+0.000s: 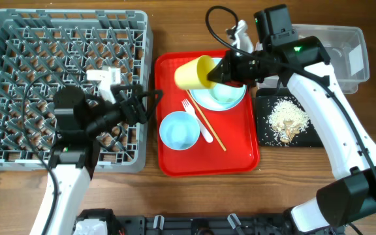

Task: Sort waste into correct bins and load items into the dishwasher rack
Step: 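Grasp the yellow cup from the blue bowl and lift it left, then hand the yellow cup from the right gripper to the left gripper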

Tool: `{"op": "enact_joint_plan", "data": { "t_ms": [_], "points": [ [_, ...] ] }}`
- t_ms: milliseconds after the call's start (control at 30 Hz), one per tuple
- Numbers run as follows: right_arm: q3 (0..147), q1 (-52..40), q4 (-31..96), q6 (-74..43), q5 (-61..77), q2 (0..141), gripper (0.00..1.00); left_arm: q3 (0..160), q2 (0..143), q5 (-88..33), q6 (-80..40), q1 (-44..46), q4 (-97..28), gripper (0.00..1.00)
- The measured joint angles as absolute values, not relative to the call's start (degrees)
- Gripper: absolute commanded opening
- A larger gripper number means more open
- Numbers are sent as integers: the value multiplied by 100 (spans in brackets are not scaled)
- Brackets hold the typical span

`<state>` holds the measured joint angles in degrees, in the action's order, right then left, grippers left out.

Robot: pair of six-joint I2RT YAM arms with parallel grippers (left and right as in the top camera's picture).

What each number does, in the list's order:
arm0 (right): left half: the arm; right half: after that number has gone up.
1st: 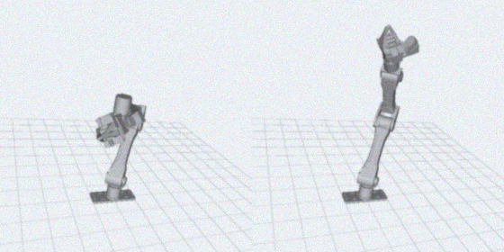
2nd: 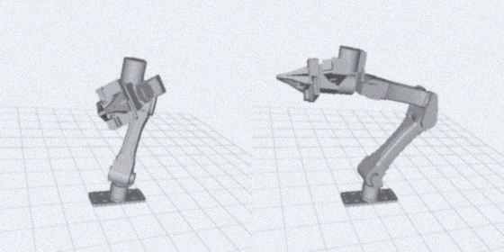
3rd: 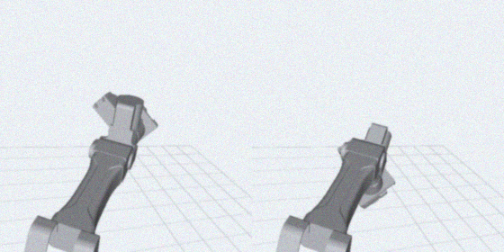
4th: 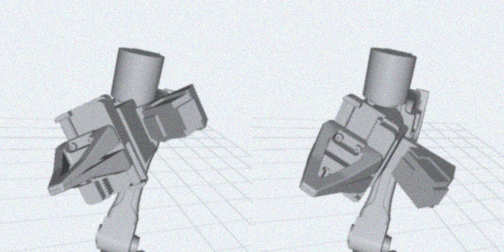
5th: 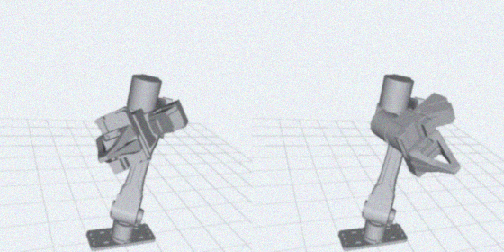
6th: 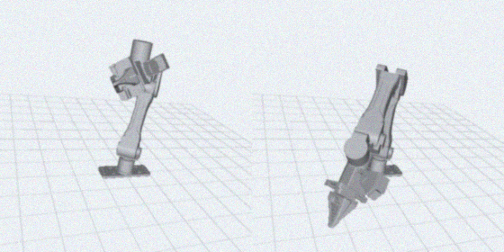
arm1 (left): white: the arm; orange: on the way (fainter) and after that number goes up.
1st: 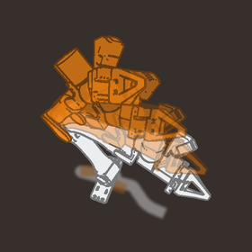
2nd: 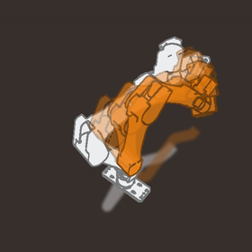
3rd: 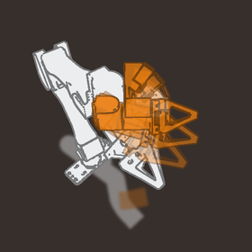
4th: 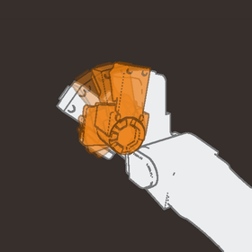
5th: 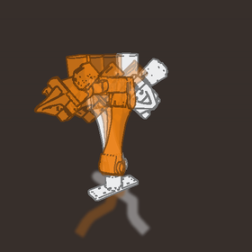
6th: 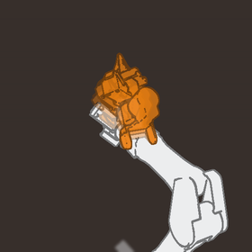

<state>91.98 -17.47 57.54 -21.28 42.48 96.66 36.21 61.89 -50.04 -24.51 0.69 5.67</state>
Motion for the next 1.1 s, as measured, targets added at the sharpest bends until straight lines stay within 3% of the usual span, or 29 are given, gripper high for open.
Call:
{"op": "enact_joint_plan", "data": {
  "t_ms": [200, 633, 933, 1100],
  "points": [
    [9198, -1769, 5741, -1868, 5537, 9666, 4, 3634, 6757, -6499, -3234, 69, 2217, 100],
    [9198, -1769, 5739, -1765, 6772, 9666, 4, 3640, 6810, -7491, -4722, 67, 4764, 99],
    [9198, -1935, 5736, -1767, 6949, 9666, 4, 3640, 6810, -7557, -5334, 130, 5194, 99],
    [9198, -2132, 5736, -1772, 6991, 9666, 4, 3640, 6810, -7557, -5430, 333, 5306, 89]
  ]
}}
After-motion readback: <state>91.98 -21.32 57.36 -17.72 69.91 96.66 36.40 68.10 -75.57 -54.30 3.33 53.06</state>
